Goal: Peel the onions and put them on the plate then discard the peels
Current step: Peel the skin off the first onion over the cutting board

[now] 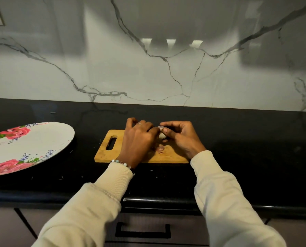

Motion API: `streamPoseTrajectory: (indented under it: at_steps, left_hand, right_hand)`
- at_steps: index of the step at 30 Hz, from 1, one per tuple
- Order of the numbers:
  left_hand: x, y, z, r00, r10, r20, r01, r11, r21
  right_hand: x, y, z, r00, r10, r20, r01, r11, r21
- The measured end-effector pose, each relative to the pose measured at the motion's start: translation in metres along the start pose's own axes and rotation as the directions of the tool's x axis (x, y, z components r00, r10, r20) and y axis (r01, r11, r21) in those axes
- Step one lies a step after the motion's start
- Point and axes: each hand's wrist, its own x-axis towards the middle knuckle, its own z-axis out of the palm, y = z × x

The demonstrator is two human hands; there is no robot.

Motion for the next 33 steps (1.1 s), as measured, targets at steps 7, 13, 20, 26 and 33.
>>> streamPoseTrajectory:
  at_steps: [7, 13, 20, 26, 33]
  left_hand:
    - [0.001, 0.0, 0.004, 0.997, 0.059, 0.049, -0.063, 0.995, 0.08]
    - [0.001, 0.001, 0.01, 0.999, -0.02, -0.026, 0.02, 1.0, 0.017]
    - [-0.001, -0.004, 0.013, 0.984, -0.164, -0.072, 0.147, 0.968, -0.201]
    - [-0.002, -0.004, 0.013, 0.964, -0.256, -0.071, 0.22, 0.92, -0.325]
    - [0.0, 0.002, 0.016, 0.967, -0.243, -0.079, 0.207, 0.926, -0.316]
  right_hand:
    - [0.0, 0.002, 0.001, 1.0, -0.006, -0.001, 0.006, 0.997, -0.076]
    - [-0.004, -0.002, 0.003, 1.0, -0.009, 0.01, 0.009, 0.999, -0.047]
    - [-0.006, -0.006, 0.001, 0.996, -0.084, -0.029, 0.082, 0.995, -0.058]
    - [-0.004, -0.004, 0.0, 0.994, -0.106, -0.014, 0.103, 0.986, -0.128]
    - [-0.001, 0.0, 0.001, 0.99, -0.14, -0.035, 0.131, 0.973, -0.19]
